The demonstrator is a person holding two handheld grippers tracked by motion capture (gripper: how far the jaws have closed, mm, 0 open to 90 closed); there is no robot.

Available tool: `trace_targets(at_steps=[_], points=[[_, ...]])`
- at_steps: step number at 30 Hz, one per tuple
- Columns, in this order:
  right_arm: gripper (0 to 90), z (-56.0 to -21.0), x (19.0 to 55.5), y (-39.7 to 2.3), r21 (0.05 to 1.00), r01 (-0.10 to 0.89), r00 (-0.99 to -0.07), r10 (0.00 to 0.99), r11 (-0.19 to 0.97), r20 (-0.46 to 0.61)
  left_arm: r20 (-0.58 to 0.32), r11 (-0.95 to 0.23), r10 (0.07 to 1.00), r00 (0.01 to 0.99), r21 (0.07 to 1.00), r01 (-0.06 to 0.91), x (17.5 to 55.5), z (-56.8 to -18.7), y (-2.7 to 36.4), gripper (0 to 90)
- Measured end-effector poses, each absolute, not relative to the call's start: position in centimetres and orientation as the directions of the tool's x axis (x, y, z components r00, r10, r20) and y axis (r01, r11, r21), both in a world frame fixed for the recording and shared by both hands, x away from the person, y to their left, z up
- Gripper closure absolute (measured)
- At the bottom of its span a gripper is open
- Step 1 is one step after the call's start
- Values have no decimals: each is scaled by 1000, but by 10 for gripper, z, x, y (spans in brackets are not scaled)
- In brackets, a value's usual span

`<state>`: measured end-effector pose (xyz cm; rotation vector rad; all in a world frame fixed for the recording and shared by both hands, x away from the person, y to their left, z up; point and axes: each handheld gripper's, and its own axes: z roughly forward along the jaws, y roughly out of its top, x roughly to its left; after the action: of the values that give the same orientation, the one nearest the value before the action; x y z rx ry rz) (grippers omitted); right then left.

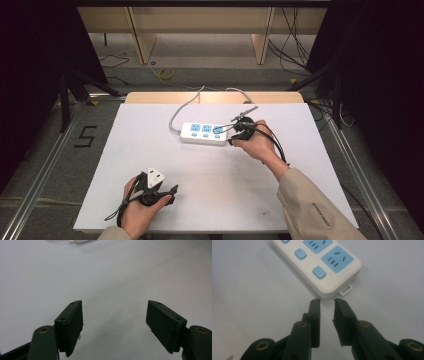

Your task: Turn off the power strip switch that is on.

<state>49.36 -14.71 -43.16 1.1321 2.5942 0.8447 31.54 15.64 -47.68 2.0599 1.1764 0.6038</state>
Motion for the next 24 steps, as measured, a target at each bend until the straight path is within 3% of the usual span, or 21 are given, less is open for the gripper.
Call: trace_targets(at_steps=[9, 24], points=[[633, -437, 462, -181, 613, 599, -698, 711, 515, 85, 58, -357, 876, 478, 745, 563, 315, -477, 158, 298], [574, -458, 394, -236, 692, 556, -711, 694, 460, 110, 52, -349, 883, 466, 737, 579, 317, -481, 161, 286]])
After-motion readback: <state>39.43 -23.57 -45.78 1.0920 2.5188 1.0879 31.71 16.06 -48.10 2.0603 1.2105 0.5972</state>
